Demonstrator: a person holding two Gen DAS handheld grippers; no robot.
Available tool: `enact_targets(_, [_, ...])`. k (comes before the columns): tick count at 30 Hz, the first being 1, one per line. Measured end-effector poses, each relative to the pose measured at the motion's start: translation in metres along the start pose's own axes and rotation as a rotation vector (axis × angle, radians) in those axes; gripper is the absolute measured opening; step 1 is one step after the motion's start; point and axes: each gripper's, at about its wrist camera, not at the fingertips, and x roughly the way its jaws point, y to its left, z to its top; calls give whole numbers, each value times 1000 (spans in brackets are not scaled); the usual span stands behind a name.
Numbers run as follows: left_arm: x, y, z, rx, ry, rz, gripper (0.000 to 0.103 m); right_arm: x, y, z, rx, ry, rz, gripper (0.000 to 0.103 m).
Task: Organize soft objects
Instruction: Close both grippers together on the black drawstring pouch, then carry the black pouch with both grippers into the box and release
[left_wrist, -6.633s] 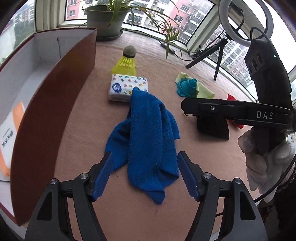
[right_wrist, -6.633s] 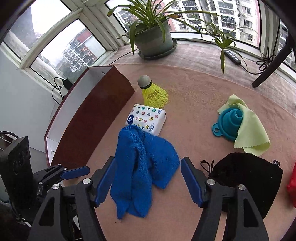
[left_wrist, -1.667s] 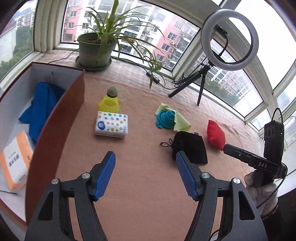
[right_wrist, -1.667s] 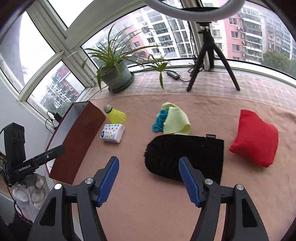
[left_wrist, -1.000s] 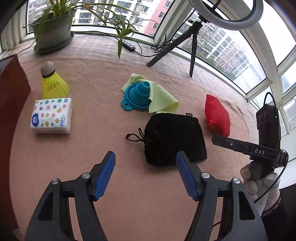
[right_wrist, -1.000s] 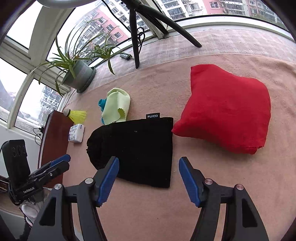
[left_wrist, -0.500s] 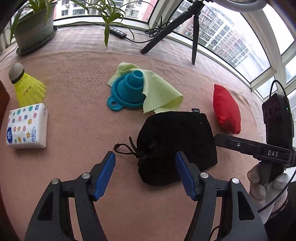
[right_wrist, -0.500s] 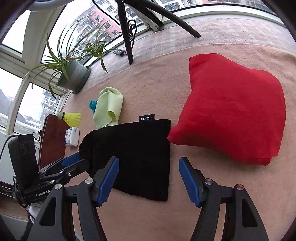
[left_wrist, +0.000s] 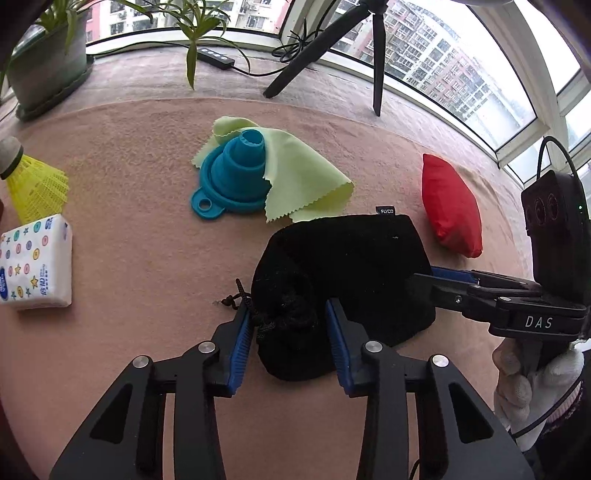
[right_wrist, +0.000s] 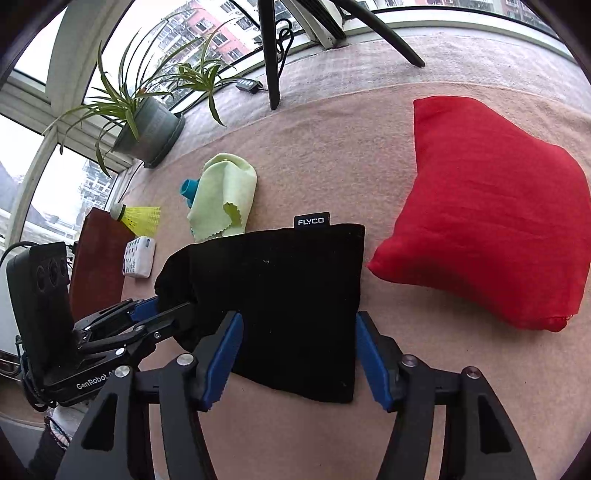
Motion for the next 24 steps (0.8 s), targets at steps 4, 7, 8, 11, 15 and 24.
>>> enact_targets(4, [-2, 0, -2, -13, 4, -24, 28, 0, 3, -1, -4, 3, -8, 43])
enact_targets(7, [-5, -5, -4, 10, -1, -17, 27, -2, 6, -3, -11, 1, -9, 40])
enact_targets(8, [-7, -6, -5, 15, -5, -14, 27, -3, 7, -4, -13, -1, -11, 39])
enact_targets(11, [-8, -9, -7, 16, -13, -10, 25, -5, 8, -6, -15, -8, -14, 36])
enact_targets(15, [-10, -10, -9, 8, -24, -18, 23, -9, 10, -9, -7, -18, -10, 32])
enact_targets(24, [-27, -13, -14, 11, -59, -26, 23, -20, 28, -15, -38, -34, -15, 29])
